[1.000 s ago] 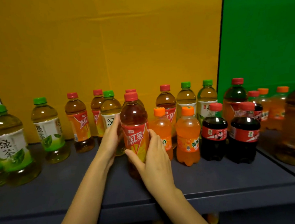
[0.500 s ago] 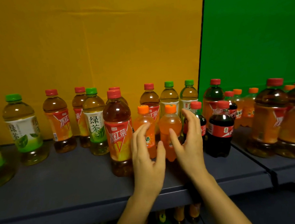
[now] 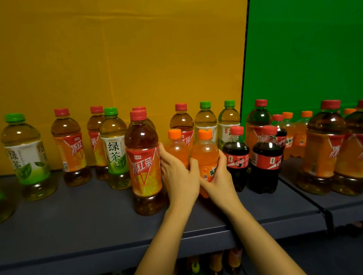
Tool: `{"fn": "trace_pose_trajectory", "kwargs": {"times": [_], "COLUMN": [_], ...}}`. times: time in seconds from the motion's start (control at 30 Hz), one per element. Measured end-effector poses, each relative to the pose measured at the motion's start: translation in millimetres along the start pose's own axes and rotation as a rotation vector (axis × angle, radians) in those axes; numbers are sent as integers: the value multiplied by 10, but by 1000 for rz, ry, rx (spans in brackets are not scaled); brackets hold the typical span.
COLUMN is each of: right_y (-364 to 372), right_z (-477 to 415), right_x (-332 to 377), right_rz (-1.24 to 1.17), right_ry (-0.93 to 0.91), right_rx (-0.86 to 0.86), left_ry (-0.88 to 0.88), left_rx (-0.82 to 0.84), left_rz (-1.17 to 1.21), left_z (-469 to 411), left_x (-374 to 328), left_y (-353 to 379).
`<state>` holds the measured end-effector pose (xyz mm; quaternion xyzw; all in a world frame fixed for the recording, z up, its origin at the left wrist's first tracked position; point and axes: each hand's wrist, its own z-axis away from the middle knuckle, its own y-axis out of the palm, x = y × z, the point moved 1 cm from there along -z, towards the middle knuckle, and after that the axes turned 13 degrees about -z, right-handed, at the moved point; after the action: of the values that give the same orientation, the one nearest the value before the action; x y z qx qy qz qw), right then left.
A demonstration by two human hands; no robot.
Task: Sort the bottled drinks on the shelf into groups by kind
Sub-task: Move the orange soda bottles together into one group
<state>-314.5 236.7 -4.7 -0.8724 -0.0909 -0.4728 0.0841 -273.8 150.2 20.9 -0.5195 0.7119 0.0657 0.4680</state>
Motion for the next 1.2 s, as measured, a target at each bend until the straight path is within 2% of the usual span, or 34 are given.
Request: {"fn": "trace_pose_trajectory", "kwargs": {"times": [0.2, 0.33, 0.53, 0.67, 0.8, 0.93, 1.2], "right_y": [-36, -50, -86, -236, -505, -936, -2232], "right_z": [40, 119, 264, 346, 470, 558, 841], "right_x": [32, 80, 165, 197, 285, 413, 543], "right_rz": [-37, -61, -217, -263, -237, -224, -168], "right_ry": [66, 58, 43, 49, 66, 55, 30], "right_rx": [0, -63, -148, -199, -234, -282, -419], "left_ry": [-245, -338, -164, -105, -20, 32, 76], "left_rx": [149, 219, 276, 350, 353, 322, 326], "left_rz": [186, 288, 163, 270, 406, 559, 693], "left_z": [-127, -154, -125, -23, 181, 434, 1019], "left_x": [164, 193, 228, 170, -25, -368, -1240], "left_y": [94, 104, 89, 46, 16, 99, 781]}}
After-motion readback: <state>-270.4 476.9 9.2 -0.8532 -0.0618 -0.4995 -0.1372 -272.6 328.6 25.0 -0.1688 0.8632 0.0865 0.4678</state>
